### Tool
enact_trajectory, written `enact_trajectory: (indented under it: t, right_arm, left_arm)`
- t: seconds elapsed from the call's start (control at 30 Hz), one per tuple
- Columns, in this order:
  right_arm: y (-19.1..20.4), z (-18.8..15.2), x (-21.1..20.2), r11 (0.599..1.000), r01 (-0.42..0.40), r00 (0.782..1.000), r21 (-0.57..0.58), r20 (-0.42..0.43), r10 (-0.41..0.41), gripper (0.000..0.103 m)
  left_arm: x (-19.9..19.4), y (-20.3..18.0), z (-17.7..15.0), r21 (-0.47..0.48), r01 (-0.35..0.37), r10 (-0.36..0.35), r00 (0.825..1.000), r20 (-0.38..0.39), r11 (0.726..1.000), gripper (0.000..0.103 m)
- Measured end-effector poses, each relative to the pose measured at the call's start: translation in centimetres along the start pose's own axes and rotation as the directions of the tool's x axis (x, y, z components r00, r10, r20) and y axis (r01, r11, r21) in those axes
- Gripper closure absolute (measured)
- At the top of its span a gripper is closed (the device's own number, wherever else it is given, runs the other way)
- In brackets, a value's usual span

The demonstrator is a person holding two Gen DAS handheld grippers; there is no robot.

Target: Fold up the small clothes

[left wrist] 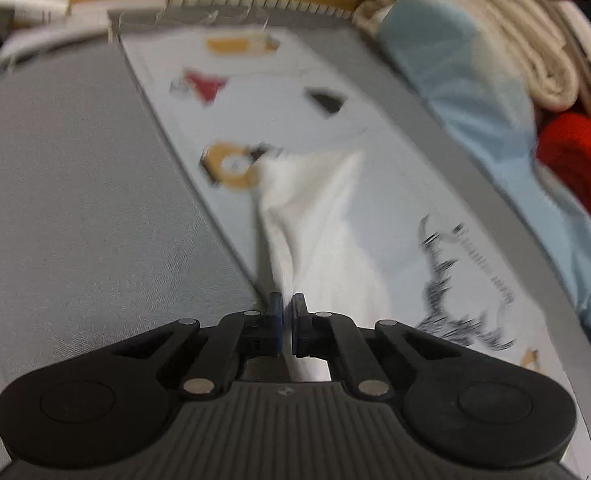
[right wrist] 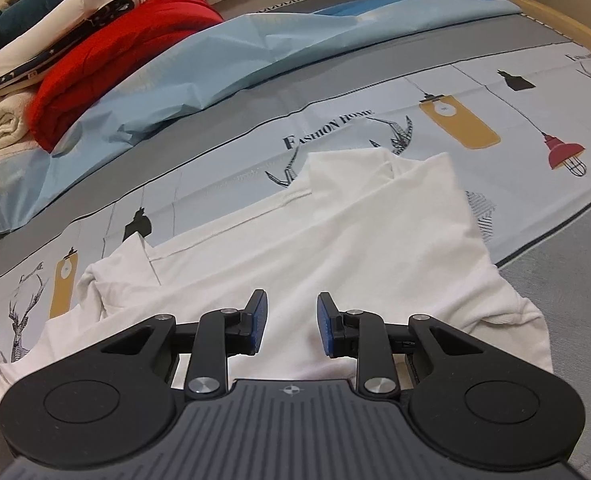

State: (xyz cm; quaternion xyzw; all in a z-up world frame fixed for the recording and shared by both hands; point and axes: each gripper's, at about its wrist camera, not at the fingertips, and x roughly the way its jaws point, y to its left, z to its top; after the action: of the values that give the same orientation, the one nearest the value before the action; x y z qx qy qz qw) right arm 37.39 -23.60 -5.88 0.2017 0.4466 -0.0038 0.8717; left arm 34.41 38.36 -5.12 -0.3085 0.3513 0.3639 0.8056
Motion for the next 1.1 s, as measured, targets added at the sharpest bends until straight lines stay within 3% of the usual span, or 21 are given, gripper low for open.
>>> enact_trajectory:
  t: [0.07,0.17,0.2,0.27,0.33,0.4,0.47,0.57,0.63,0.67,0.7,0.77,0.83,0.9,0.97,1.03,1.1]
  right_arm:
    - [-0.5,0.0,0.0,1.0,0.016,1.0,0.01,-0.012,-0.016,0.074]
    - [-1.4,0.1,-0.2,0.999,0.021,0.999,0.035,-0.026,-0.02,0.074]
    - [-1.6,0.1,-0.3,0.999,0.022,0.999,0.044,-0.027,-0.021,0.074]
    - [-2.3,0.3,-0.6,0.998,0.027,0.999,0.06,-0.025,-0.025,0.074]
    - [-3.2,0.5,-1.0,0.996,0.039,0.999,0.083,-0.019,-0.037,0.074]
    - [-4.1,0.7,-1.5,0.993,0.062,0.998,0.099,-0.01,-0.062,0.074]
    - [-5.1,1.0,-1.8,0.988,0.104,0.995,0.11,-0.002,-0.104,0.074]
    - [-7.3,1.5,-2.3,0.976,0.145,0.989,0.162,0.001,-0.148,0.074]
    - [-8.7,1.9,-2.6,0.967,0.149,0.989,0.208,-0.004,-0.151,0.074]
    - [-9.2,1.9,-2.8,0.964,0.144,0.989,0.224,-0.003,-0.147,0.074]
    - [-9.4,2.1,-3.0,0.962,0.141,0.989,0.236,0.001,-0.145,0.074]
    - [-9.7,2.3,-3.3,0.958,0.131,0.99,0.255,0.012,-0.138,0.073]
    - [-9.6,2.3,-3.5,0.957,0.102,0.994,0.273,0.021,-0.111,0.073]
    - [-9.4,2.4,-3.4,0.958,0.075,0.996,0.276,0.028,-0.086,0.073]
    - [-9.3,2.3,-3.1,0.957,0.029,0.999,0.289,0.031,-0.04,0.073]
    - [-9.3,2.1,-2.5,0.953,-0.016,0.999,0.303,0.035,0.006,0.074]
    - [-9.5,2.2,-1.8,0.94,-0.054,0.998,0.337,0.034,0.045,0.078]
  left_arm:
    - [-3.3,-2.8,-0.4,0.091,0.007,-0.015,0.995,0.094,0.996,0.1]
    - [-8.6,-8.0,-2.6,0.257,0.082,-0.136,0.971,0.198,0.963,0.1]
    - [-10.4,-10.0,-3.9,0.323,0.118,-0.195,0.956,0.217,0.939,0.1]
    - [-14.2,-14.3,-7.4,0.477,0.197,-0.336,0.914,0.227,0.857,0.1]
    - [-17.5,-18.0,-11.7,0.596,0.267,-0.454,0.871,0.188,0.758,0.1]
    - [-20.0,-21.3,-16.7,0.674,0.38,-0.557,0.828,0.057,0.634,0.1]
    - [-22.0,-24.1,-22.5,0.743,0.472,-0.609,0.785,-0.11,0.475,0.098]
    - [-23.9,-26.5,-31.0,0.823,0.522,-0.574,0.753,-0.321,0.225,0.096]
    - [-24.7,-26.7,-34.5,0.821,0.554,-0.532,0.74,-0.41,0.138,0.091]
    - [-25.0,-26.6,-35.1,0.818,0.561,-0.519,0.74,-0.428,0.126,0.089]
    - [-25.1,-26.4,-35.3,0.815,0.564,-0.508,0.744,-0.433,0.132,0.088]
    - [-24.9,-26.4,-33.9,0.8,0.564,-0.48,0.77,-0.421,0.203,0.088]
    - [-23.7,-26.1,-30.7,0.756,0.562,-0.445,0.802,-0.399,0.335,0.087]
    - [-22.2,-25.4,-26.9,0.698,0.526,-0.415,0.841,-0.346,0.485,0.087]
    - [-20.9,-24.3,-24.1,0.644,0.468,-0.398,0.879,-0.264,0.606,0.087]
    - [-18.9,-22.7,-22.1,0.6,0.404,-0.358,0.912,-0.202,0.69,0.087]
    - [-16.4,-21.9,-20.4,0.564,0.34,-0.274,0.941,-0.201,0.753,0.087]
